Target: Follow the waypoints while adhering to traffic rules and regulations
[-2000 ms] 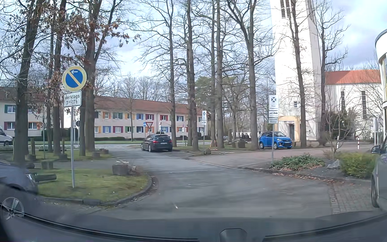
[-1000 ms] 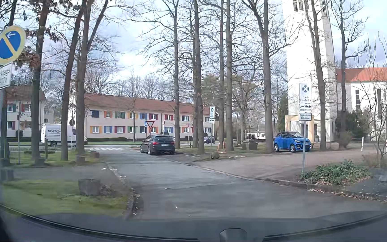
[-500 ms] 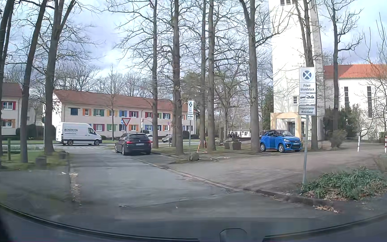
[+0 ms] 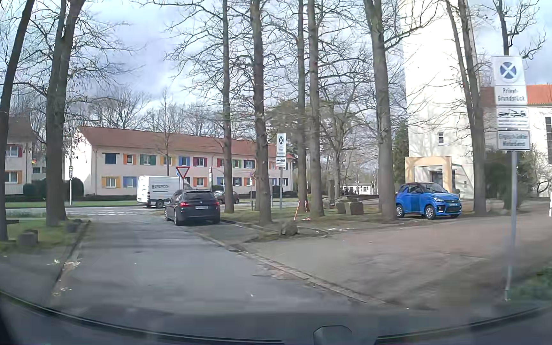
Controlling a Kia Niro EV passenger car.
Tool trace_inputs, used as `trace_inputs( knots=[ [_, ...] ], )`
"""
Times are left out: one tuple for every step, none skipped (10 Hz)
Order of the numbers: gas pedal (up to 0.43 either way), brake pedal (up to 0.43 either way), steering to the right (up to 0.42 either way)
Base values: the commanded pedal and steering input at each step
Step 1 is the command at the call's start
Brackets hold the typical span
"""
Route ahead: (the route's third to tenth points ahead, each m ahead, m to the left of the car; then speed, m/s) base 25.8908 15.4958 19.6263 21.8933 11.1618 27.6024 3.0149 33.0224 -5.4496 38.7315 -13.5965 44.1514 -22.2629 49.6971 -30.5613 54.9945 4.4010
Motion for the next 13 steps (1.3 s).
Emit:
trace_inputs(
  knots=[
    [0.087,0.000,-0.252],
    [0.087,0.000,-0.275],
    [0.087,0.000,-0.293],
    [0.087,0.000,-0.302],
    [0.079,0.000,-0.314],
    [0.067,0.000,-0.318],
    [0.047,0.000,-0.316],
    [0.047,0.000,-0.308],
    [0.047,0.000,-0.290],
    [0.039,0.000,-0.273],
    [0.039,0.000,-0.258],
    [0.039,0.000,-0.232],
    [0.020,0.000,-0.214]
  ],
)
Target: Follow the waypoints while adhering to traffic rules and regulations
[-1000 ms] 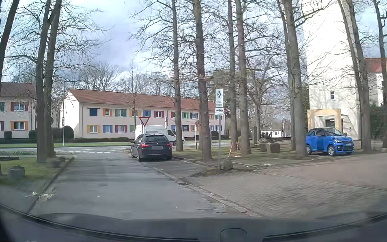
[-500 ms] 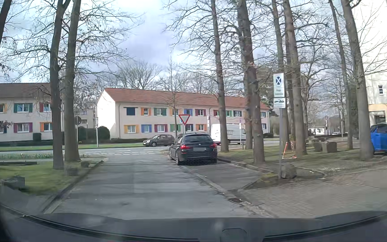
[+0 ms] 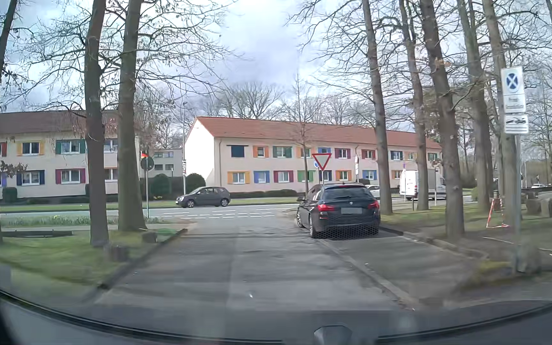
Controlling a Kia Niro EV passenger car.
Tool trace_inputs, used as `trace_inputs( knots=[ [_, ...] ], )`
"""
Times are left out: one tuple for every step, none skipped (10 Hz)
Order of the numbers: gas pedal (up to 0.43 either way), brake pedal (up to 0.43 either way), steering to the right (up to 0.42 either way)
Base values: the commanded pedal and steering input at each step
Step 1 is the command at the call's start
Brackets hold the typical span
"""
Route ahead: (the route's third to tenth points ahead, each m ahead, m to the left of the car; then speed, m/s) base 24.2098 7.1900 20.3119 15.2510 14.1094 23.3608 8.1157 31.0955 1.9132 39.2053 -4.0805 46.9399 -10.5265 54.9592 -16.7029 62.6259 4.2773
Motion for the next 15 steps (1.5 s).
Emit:
trace_inputs(
  knots=[
    [0.000,0.000,-0.198],
    [0.000,0.000,-0.180],
    [0.000,0.000,-0.152],
    [0.000,0.000,-0.137],
    [0.000,0.000,-0.123],
    [0.000,0.000,-0.106],
    [0.000,0.000,-0.089],
    [0.000,0.000,-0.069],
    [0.000,0.000,-0.050],
    [0.000,0.006,-0.038],
    [0.000,0.012,-0.031],
    [0.000,0.024,-0.025],
    [0.000,0.037,-0.026],
    [0.000,0.061,-0.032],
    [0.000,0.067,-0.040]
  ],
)
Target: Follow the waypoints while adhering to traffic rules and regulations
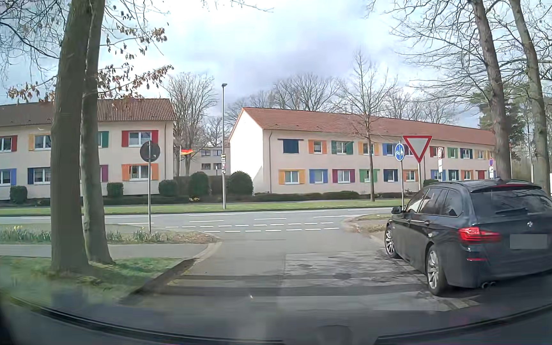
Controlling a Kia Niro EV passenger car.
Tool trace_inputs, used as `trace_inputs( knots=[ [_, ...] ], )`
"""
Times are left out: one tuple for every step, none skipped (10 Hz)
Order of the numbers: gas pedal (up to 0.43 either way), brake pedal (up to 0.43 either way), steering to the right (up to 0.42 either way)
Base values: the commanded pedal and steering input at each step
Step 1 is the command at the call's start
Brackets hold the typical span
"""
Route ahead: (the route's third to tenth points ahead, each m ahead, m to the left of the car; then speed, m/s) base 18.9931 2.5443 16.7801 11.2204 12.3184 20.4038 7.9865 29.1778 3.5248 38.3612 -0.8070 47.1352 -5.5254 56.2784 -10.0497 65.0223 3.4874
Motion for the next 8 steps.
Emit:
trace_inputs(
  knots=[
    [0.000,0.067,-0.043],
    [0.000,0.061,-0.043],
    [0.000,0.061,-0.040],
    [0.000,0.055,-0.031],
    [0.000,0.006,-0.022],
    [0.000,0.000,-0.018],
    [0.000,0.000,-0.017],
    [0.000,0.000,-0.015]
  ],
)
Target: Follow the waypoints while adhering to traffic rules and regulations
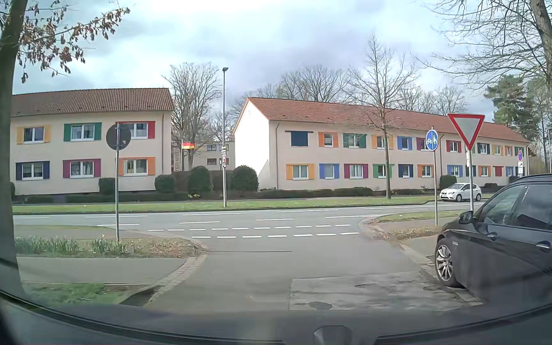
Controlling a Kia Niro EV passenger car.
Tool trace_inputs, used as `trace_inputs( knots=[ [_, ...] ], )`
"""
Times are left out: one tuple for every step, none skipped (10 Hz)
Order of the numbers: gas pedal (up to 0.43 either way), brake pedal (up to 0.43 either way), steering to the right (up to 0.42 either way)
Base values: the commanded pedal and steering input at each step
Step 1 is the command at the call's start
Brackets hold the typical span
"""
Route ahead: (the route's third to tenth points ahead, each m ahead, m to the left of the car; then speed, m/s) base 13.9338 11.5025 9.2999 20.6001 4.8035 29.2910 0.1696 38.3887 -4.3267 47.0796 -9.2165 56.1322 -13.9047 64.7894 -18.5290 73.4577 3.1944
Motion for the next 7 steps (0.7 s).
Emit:
trace_inputs(
  knots=[
    [0.000,0.000,-0.015],
    [0.000,0.000,-0.015],
    [0.000,0.000,-0.015],
    [0.000,0.000,-0.015],
    [0.000,0.000,-0.015],
    [0.000,0.000,-0.015],
    [0.000,0.000,-0.015]
  ],
)
